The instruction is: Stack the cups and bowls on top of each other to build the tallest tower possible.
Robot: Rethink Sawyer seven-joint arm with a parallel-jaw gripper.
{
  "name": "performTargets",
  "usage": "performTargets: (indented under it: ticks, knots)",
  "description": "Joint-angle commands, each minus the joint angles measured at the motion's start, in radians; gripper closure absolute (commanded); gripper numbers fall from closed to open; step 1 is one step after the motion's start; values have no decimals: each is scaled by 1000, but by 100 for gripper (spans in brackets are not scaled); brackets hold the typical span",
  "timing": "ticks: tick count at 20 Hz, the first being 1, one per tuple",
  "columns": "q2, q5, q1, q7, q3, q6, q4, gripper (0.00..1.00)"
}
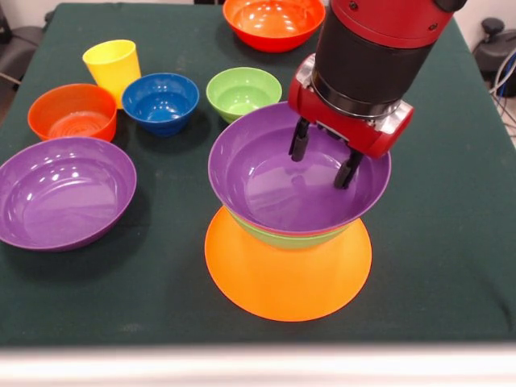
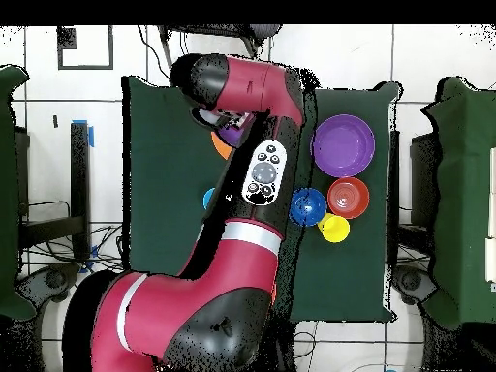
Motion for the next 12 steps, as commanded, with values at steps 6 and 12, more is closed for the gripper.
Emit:
performTargets:
  ticks: [6, 12]
  knots:
    - [27, -94, -12, -156, 124, -33, 49, 0]
    - [31, -97, -13, -154, 120, -38, 43, 0]
